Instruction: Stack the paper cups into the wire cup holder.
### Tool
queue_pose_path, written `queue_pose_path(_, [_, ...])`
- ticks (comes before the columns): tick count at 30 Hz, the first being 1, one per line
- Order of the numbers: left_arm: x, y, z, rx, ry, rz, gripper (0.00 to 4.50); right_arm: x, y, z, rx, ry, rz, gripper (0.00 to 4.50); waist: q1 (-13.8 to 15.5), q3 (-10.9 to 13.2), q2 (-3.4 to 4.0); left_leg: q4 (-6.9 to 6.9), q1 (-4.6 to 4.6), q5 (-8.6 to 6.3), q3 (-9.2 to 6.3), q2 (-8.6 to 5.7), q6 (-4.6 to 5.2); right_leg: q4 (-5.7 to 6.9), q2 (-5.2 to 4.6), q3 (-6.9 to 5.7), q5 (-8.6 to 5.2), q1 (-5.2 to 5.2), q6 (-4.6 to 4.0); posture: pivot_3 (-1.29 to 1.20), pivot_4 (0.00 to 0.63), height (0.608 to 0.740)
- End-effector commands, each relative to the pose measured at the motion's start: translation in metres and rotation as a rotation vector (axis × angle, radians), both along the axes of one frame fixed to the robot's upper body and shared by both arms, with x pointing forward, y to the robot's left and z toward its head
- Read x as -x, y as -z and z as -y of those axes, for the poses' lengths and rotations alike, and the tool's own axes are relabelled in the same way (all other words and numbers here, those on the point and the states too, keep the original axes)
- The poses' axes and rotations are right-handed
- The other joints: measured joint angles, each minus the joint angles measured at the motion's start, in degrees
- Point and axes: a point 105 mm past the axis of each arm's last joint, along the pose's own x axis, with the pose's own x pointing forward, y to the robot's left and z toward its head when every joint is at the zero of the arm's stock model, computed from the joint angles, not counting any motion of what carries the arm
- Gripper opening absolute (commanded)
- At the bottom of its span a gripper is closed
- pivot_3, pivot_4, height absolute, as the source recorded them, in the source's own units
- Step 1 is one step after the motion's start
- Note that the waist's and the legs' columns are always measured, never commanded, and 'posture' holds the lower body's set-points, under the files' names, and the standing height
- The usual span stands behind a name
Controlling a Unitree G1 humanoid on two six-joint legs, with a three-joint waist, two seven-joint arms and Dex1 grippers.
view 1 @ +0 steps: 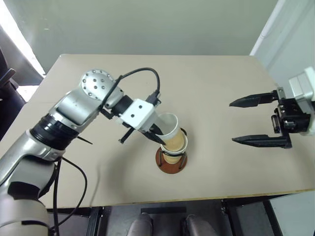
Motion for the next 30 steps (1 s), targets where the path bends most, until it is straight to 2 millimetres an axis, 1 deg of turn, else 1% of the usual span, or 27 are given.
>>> queue_pose_path(1, [0.008,-0.01,0.001,-0.016,0.049,0.011,1.34,0.006,-0.01,-0.001,0.006,-0.006,0.06,4.5,0.0,0.0,0.0,0.0,-0.01,0.0,0.0,0.0,0.0,-0.01,0.0,0.0,0.0,0.0,0.0,0.0,0.15,0.74])
queue_pose_path(5, [0.005,-0.011,0.005,-0.01,0.046,0.03,2.79,0.005,-0.01,-0.001,0.008,0.0,0.064,4.5,0.0,0.0,0.0,0.0,-0.02,0.0,0.0,0.0,0.0,-0.04,0.0,0.0,0.01,0.0,0.03,0.0,0.15,0.74])
queue_pose_path(6, [0.002,-0.012,0.005,-0.005,0.042,0.04,3.1,0.005,-0.01,-0.001,0.008,0.0,0.065,4.5,0.1,0.0,0.0,0.01,-0.03,0.0,0.0,0.0,0.0,-0.05,-0.01,0.0,0.02,0.0,0.03,0.0,0.15,0.74])
queue_pose_path(9, [-0.002,-0.015,0.007,0.011,0.027,0.058,4.24,0.004,-0.009,-0.001,0.006,0.0,0.067,4.5,0.1,0.0,0.0,0.04,-0.05,-0.01,0.01,-0.01,0.01,-0.07,-0.01,0.0,0.04,0.01,0.07,0.0,0.15,0.74])
queue_pose_path(10, [-0.007,-0.02,0.005,0.033,-0.001,0.068,4.48,0.003,-0.009,-0.001,0.001,-0.003,0.068,4.5,0.1,0.0,0.0,0.05,-0.05,-0.01,0.01,-0.01,0.01,-0.08,-0.02,0.01,0.04,0.01,0.08,0.0,0.15,0.74])
queue_pose_path(12, [-0.016,-0.031,-0.001,0.097,-0.085,0.08,4.48,0.0,-0.009,-0.002,-0.008,-0.008,0.066,4.5,0.1,0.0,0.0,0.05,-0.06,-0.01,0.02,-0.01,0.02,-0.09,-0.01,0.01,0.05,0.0,0.08,0.0,0.15,0.74])
queue_pose_path(14, [-0.022,-0.039,-0.013,0.153,-0.172,0.075,4.48,-0.003,-0.006,-0.001,-0.01,-0.019,0.053,4.5,0.1,0.0,0.0,0.04,-0.08,-0.01,0.02,-0.01,0.02,-0.1,-0.01,0.01,0.05,-0.01,0.08,0.0,0.15,0.74])
queue_pose_path(16, [-0.023,-0.045,-0.031,0.202,-0.272,0.05,4.48,-0.008,-0.001,0.002,-0.004,-0.02,0.037,4.5,-0.3,0.0,0.03,0.03,-0.08,-0.01,0.05,0.0,0.02,-0.12,0.0,0.07,0.05,-0.04,0.09,0.0,0.15,0.74])
queue_pose_path(18, [-0.02,-0.05,-0.054,0.252,-0.379,0.008,4.48,-0.015,0.002,0.006,-0.001,-0.015,0.025,4.5,-0.7,0.0,0.08,-0.02,-0.03,-0.01,0.1,0.0,0.02,-0.15,0.02,0.13,0.06,-0.04,0.1,0.0,0.15,0.74])
queue_pose_path(19, [-0.018,-0.05,-0.06,0.264,-0.408,-0.005,4.48,-0.018,0.003,0.008,-0.001,-0.014,0.022,4.5,-0.9,0.0,0.08,-0.04,-0.03,-0.01,0.12,0.01,0.02,-0.15,0.03,0.15,0.06,-0.07,0.09,0.0,0.15,0.74])
queue_pose_path(21, [-0.006,-0.049,-0.084,0.31,-0.503,-0.087,4.48,-0.025,0.002,0.014,-0.033,-0.012,-0.008,4.5,-0.9,0.0,0.08,-0.07,-0.05,0.0,0.08,0.02,0.01,-0.14,0.04,0.15,0.06,-0.11,0.09,0.0,0.15,0.74])
queue_pose_path(23, [0.003,-0.048,-0.095,0.34,-0.554,-0.139,4.48,-0.029,0.001,0.017,-0.059,-0.016,-0.028,4.5,-0.9,0.0,0.08,-0.1,-0.08,0.0,0.12,0.01,0.0,-0.11,0.03,0.19,0.06,-0.2,0.09,0.0,0.15,0.74])
queue_pose_path(24, [0.007,-0.044,-0.101,0.345,-0.586,-0.17,4.48,-0.031,0.0,0.02,-0.083,-0.015,-0.043,4.5,-0.8,0.0,0.08,-0.1,-0.08,0.0,0.11,0.02,0.0,-0.11,0.03,0.19,0.06,-0.2,0.09,0.0,0.15,0.74])
queue_pose_path(26, [0.016,-0.025,-0.133,0.328,-0.749,-0.226,4.48,-0.04,0.006,0.035,-0.095,0.035,-0.089,4.5,-0.7,0.0,0.12,-0.08,-0.08,0.01,0.09,0.02,-0.01,-0.1,0.02,0.18,0.07,-0.19,0.08,0.0,0.15,0.74])
queue_pose_path(27, [0.021,-0.022,-0.146,0.34,-0.819,-0.242,4.48,-0.044,0.009,0.043,-0.094,0.059,-0.106,4.5,-0.8,-0.1,0.14,-0.12,-0.06,0.01,0.12,0.02,-0.01,-0.13,0.0,0.22,0.07,-0.19,0.08,0.0,0.15,0.74])
queue_pose_path(28, [0.025,-0.022,-0.154,0.363,-0.862,-0.253,4.48,-0.045,0.011,0.048,-0.091,0.071,-0.115,4.5,-0.7,0.0,0.12,-0.15,0.01,0.0,0.17,0.01,0.0,-0.12,0.01,0.23,0.07,-0.16,0.08,0.0,0.15,0.74])
queue_pose_path(30, [0.031,-0.023,-0.16,0.397,-0.903,-0.261,4.48,-0.046,0.011,0.051,-0.112,0.072,-0.13,4.5,-0.3,0.0,0.0,-0.17,0.01,0.01,0.13,0.04,0.0,-0.06,0.01,0.2,0.06,-0.17,0.06,0.0,0.15,0.74])
